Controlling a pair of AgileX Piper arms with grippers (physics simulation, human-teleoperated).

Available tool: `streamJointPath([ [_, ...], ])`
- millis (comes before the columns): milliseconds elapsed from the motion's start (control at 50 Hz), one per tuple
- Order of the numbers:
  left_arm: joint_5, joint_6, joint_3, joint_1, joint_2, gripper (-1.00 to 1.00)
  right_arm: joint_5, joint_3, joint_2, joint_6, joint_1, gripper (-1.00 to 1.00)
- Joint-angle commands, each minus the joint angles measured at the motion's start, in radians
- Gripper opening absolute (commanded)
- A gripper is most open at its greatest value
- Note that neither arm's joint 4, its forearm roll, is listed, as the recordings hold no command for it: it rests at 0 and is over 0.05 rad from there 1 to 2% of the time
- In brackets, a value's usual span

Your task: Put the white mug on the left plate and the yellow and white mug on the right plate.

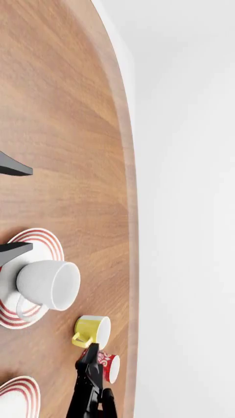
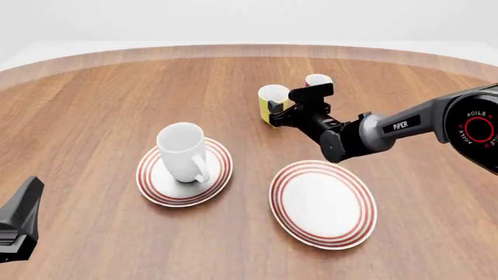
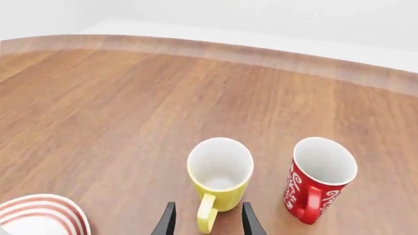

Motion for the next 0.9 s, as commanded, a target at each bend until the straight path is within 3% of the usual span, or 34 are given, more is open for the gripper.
streamJointPath([
  [20, 0.000, 0.000, 0.000, 0.000, 0.000, 1.00, 0.017, -0.029, 0.031, -0.001, 0.002, 1.00],
  [900, 0.000, 0.000, 0.000, 0.000, 0.000, 1.00, 0.087, -0.138, 0.154, 0.023, 0.012, 1.00],
])
